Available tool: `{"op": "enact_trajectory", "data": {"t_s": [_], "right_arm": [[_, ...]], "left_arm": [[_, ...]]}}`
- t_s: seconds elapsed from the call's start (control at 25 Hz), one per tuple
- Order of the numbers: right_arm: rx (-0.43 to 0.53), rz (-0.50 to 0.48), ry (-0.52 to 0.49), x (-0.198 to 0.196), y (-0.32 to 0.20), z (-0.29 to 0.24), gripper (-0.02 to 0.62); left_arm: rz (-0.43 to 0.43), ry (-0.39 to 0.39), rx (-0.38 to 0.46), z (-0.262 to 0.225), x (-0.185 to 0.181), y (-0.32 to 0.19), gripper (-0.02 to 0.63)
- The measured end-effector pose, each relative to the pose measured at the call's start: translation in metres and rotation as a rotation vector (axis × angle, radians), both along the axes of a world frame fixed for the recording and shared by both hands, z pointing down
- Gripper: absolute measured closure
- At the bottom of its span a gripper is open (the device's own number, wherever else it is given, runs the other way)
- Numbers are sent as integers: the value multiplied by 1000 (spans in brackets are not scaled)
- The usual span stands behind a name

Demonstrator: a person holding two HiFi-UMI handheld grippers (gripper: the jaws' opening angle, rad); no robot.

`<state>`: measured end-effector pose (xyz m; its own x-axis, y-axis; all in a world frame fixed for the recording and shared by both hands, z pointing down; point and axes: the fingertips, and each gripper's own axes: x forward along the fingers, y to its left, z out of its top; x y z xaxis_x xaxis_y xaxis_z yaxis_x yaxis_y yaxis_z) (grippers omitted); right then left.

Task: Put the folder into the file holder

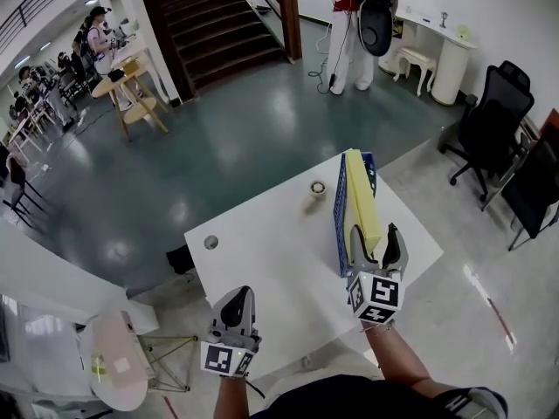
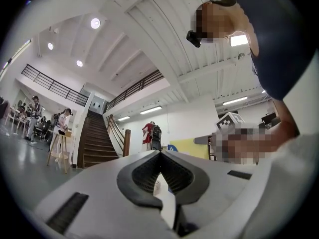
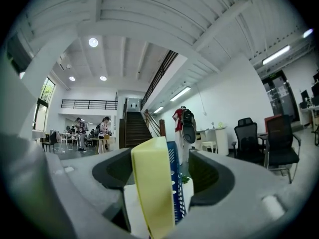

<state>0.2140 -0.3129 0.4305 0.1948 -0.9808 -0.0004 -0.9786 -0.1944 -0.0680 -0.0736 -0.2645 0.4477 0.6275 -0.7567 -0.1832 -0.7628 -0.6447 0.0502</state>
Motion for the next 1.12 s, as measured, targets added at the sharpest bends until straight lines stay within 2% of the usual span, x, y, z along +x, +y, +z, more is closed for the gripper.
{"op": "enact_trajectory", "data": {"t_s": [0.32, 0.52, 0.72, 0.96, 1.04, 1.12], "right_arm": [[34, -100, -23, -10, 56, -10, 267], [76, -250, 4, -30, 90, -16, 289], [109, -345, 8, -42, 120, -15, 394], [115, -347, -11, -38, 144, -12, 559], [114, -345, -24, -37, 150, -11, 593], [111, -346, -30, -38, 154, -10, 597]], "left_arm": [[5, -11, 37, -11, 2, 38, 609], [-8, -10, 54, -19, -2, 63, 608], [-55, -3, 55, -22, -12, 76, 607], [-96, 11, 49, -22, -21, 92, 609], [-106, 11, 46, -22, -23, 96, 609], [-121, 16, 39, -22, -27, 98, 609]]}}
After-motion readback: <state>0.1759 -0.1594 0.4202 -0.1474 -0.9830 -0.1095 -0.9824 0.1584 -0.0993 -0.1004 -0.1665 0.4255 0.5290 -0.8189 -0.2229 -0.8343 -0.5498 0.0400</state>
